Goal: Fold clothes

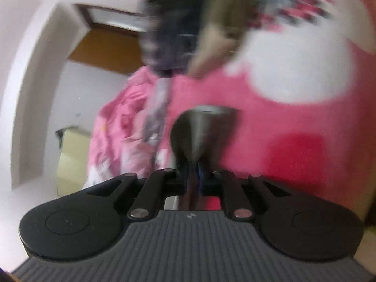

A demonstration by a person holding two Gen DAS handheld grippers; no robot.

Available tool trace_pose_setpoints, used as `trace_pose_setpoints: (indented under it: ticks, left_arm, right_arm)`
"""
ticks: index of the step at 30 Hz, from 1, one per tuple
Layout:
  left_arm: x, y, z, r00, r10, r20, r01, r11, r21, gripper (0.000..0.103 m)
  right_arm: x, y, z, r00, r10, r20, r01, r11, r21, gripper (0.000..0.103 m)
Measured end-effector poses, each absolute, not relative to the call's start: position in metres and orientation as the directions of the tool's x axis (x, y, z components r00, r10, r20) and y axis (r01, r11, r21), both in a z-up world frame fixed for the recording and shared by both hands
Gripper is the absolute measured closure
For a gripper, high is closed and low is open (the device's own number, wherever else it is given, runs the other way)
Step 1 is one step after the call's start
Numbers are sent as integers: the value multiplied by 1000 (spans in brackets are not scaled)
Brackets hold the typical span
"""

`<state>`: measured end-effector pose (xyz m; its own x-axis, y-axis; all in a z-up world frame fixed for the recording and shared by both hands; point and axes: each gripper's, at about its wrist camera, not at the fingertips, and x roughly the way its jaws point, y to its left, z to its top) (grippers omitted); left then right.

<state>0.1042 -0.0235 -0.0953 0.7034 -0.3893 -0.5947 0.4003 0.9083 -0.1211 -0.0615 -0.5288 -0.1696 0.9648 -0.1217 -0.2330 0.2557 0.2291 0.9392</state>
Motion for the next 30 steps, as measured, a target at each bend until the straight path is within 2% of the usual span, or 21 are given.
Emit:
trace_pose_setpoints:
  ticks: [4,7,10,13,15,16,18,21,23,25,26,27,30]
  left_arm:
    - [106,-25,-95,706,-378,-599,394,912,-111,16]
    - [106,-27,-96,708,-371,-601,392,914,-103,16]
    - [106,-28,-96,709,-365,-604,390,916,-96,16]
    - [107,-29,-97,708,-362,-606,387,917,-94,16]
    - [108,-30,-96,709,-360,-607,384,918,-96,16]
    - [108,-30,-97,709,-360,-607,384,918,-96,16]
    - [108,-29,-97,708,-361,-607,387,917,-95,16]
    - [109,-29,-98,705,-363,-609,393,915,-91,16]
    - [110,-29,-99,704,-365,-609,396,914,-89,16]
    - [111,-29,-99,704,-368,-608,400,912,-88,16]
    - [111,-28,-100,702,-370,-608,403,911,-89,16]
    - [112,-28,-100,700,-373,-609,406,910,-90,16]
    - [113,-26,-100,695,-382,-609,408,907,-103,16]
  right_arm:
    - [-65,-523,-148,950,-179,-255,305,373,876,92]
    - [-77,-513,-117,899,-335,-282,430,556,711,91]
    - [-97,-504,-94,857,-460,-232,501,642,580,91]
    - [-85,-481,-78,917,-340,-208,399,799,451,88]
    - [-66,-455,-73,955,-189,-229,263,898,353,73]
    - [-56,-439,-73,962,-115,-250,186,940,286,70]
    - [-38,-405,-74,954,9,-300,35,989,141,54]
    - [-19,-360,-81,930,42,-365,-98,985,-138,49]
    - [-6,-348,-88,912,8,-411,-123,959,-255,52]
    - [11,-355,-92,877,2,-481,-143,956,-256,72]
    - [16,-360,-92,864,-1,-504,-142,959,-246,87]
    - [16,-365,-89,859,-2,-512,-139,961,-238,96]
    - [18,-384,-70,881,-1,-474,-117,968,-220,96]
